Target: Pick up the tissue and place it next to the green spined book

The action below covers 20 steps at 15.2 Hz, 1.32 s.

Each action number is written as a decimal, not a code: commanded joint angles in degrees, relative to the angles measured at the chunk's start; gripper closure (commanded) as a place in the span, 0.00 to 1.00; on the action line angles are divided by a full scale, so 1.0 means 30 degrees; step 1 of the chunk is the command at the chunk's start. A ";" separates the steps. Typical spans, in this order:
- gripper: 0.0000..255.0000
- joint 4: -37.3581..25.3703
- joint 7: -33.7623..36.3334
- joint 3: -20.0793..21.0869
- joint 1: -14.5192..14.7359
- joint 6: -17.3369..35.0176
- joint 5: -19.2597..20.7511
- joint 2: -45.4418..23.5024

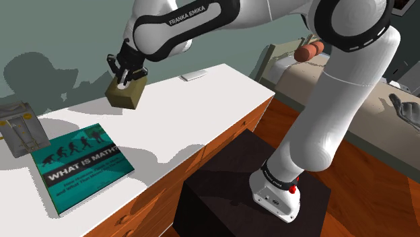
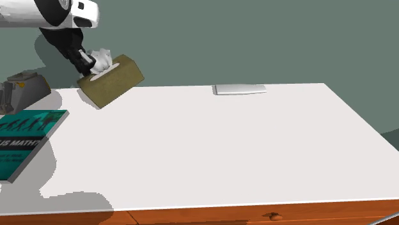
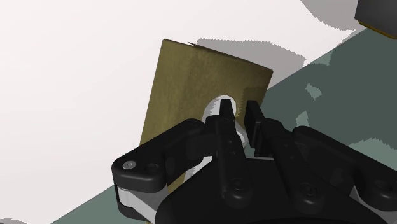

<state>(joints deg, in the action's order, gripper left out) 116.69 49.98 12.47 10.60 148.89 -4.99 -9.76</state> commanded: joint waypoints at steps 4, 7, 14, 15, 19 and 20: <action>1.00 0.0540 -0.0048 -0.0019 0.0038 0.1180 0.0066 -0.0637; 1.00 0.0654 -0.0052 -0.0028 0.0053 0.1486 0.0094 -0.0833; 0.00 0.0665 -0.0030 -0.0030 0.0071 0.1464 0.0096 -0.0797; 0.00 0.0666 -0.0047 -0.0029 0.0060 0.1443 0.0083 -0.0775; 0.00 0.0653 -0.0054 -0.0034 0.0059 0.1486 0.0092 -0.0833; 0.00 0.0822 -0.0179 0.0017 -0.0042 0.1052 -0.0094 -0.0227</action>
<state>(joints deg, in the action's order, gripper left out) 118.73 49.52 12.42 10.56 152.64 -5.02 -11.48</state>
